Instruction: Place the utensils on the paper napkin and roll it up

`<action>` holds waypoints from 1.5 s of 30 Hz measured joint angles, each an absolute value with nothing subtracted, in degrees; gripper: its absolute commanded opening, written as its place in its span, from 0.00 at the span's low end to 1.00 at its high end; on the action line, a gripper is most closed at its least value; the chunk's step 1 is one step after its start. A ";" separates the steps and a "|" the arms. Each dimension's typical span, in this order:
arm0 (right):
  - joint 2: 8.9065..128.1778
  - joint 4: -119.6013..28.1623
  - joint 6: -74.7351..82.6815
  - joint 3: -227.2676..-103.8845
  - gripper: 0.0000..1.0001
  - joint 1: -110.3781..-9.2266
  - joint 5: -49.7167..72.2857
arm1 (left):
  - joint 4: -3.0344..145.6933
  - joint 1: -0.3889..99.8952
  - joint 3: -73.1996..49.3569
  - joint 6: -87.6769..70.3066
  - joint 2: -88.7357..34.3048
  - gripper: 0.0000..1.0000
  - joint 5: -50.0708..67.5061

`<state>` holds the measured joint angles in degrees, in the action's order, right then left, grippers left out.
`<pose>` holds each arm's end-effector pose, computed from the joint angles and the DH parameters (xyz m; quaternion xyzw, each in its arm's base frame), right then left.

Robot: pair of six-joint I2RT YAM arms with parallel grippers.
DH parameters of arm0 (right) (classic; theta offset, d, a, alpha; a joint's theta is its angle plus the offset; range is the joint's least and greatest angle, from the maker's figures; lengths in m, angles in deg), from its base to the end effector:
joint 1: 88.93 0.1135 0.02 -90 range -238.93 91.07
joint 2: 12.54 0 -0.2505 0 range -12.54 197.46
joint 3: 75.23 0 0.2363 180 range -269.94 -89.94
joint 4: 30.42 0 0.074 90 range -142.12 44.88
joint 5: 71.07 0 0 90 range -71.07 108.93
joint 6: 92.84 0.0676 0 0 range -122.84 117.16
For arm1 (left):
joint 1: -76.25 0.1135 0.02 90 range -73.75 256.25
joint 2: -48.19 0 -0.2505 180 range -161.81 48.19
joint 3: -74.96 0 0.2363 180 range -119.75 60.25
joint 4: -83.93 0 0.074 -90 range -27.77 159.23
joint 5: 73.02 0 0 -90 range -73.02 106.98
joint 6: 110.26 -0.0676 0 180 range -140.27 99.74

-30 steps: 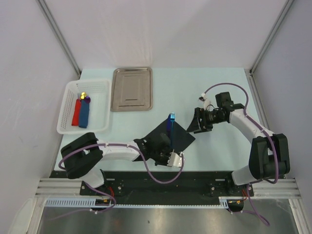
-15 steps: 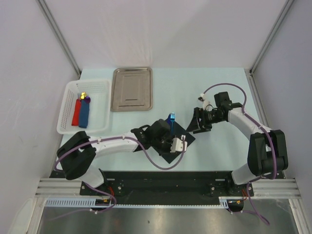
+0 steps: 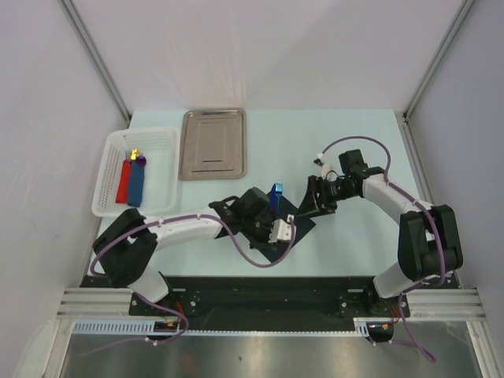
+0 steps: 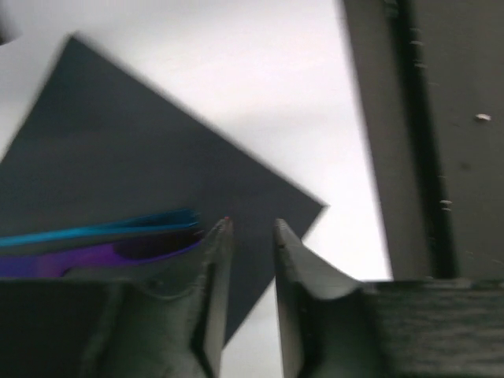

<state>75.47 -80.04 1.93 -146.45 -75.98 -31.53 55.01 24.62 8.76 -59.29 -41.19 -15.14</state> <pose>0.2654 0.1145 0.1883 -0.1501 0.8770 0.4408 0.1184 0.1674 -0.2694 0.1674 0.7095 0.5751 -0.2943 0.2815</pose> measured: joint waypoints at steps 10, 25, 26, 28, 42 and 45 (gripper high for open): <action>76.04 -80.15 2.02 -146.45 0.69 -75.98 -31.51 | 51.16 18.45 8.94 -59.88 -45.24 0.35 -14.62; 76.10 -80.87 1.43 -146.45 0.69 -76.79 -31.51 | 51.07 17.62 7.10 -59.07 -50.05 0.14 -13.41; 76.10 -80.87 1.41 -146.45 0.69 -76.85 -31.51 | 51.07 17.82 6.93 -58.83 -50.22 0.10 -13.48; 76.10 -80.87 1.41 -146.45 0.69 -76.98 -31.53 | 51.45 18.15 6.75 -58.92 -50.50 0.00 -13.52; 76.50 -80.85 1.43 -146.45 0.69 -77.20 -31.51 | 48.45 20.70 4.63 -58.61 -49.54 0.00 -16.67; 76.95 -80.85 1.45 -146.45 0.69 -77.14 -31.49 | 48.01 22.12 3.12 -58.09 -48.41 0.00 -17.74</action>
